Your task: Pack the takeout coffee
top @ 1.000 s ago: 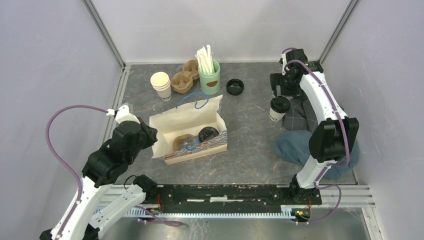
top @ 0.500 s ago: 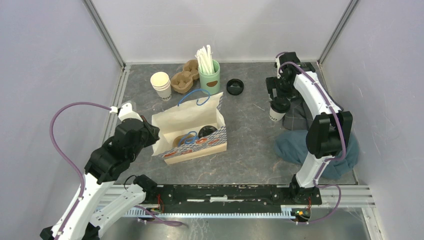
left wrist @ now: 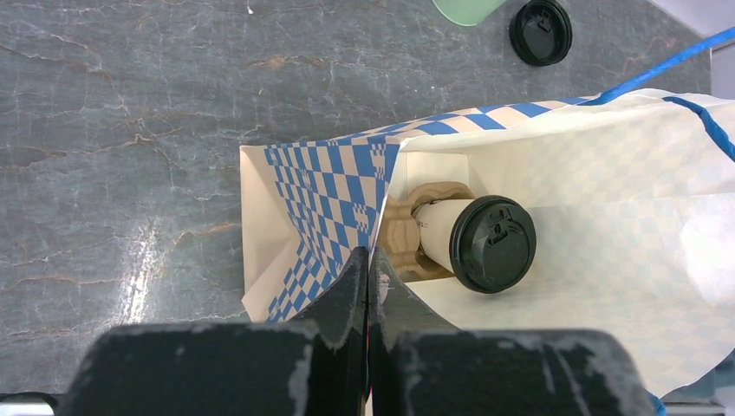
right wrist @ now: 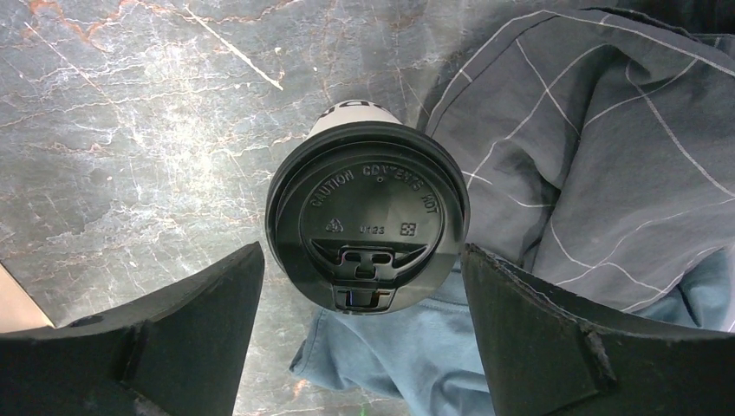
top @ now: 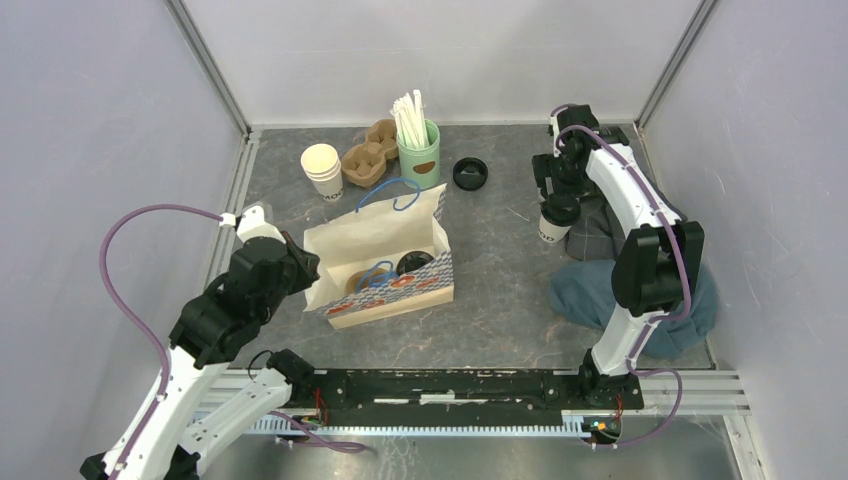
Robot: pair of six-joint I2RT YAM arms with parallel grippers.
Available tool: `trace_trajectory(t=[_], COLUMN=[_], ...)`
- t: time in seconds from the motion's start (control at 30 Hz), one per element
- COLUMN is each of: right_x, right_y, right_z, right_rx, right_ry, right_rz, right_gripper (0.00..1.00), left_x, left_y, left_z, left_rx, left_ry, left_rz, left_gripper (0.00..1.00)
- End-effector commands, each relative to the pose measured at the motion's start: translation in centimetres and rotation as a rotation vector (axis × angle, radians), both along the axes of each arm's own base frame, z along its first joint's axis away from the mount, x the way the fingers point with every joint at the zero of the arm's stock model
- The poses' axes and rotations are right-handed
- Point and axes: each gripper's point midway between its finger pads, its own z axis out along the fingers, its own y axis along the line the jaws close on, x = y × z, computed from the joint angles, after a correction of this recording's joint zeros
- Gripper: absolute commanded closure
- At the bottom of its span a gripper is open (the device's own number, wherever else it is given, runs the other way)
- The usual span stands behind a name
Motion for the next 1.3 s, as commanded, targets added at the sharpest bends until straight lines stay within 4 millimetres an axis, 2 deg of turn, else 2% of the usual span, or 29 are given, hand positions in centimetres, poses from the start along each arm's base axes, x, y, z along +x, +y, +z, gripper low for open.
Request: trace_trajectory(t=[0.0,0.7,1.27], right_x=[1.2,1.4,0.7], right_y=[-0.5,-0.9,-1.3], right_z=[0.7,-0.7,-2.0], right_rx=[-0.011,0.011,0.017], right_ry=[-0.043,-0.015,0.010], right_rz=[-0.014,-0.013,-0.019], right_gripper=[0.10,0.11,0.11], left_x=[0.3,0.3,0.4], left_y=[0.0,0.0,0.0], left_z=[0.6,0.6,0.6], left_rx=[0.019,0.022,0.024], left_ry=[-0.037,-0.037,-0.038], left_rz=[-0.018,-0.017,-0.019], left_gripper=[0.98,0.98,0.98])
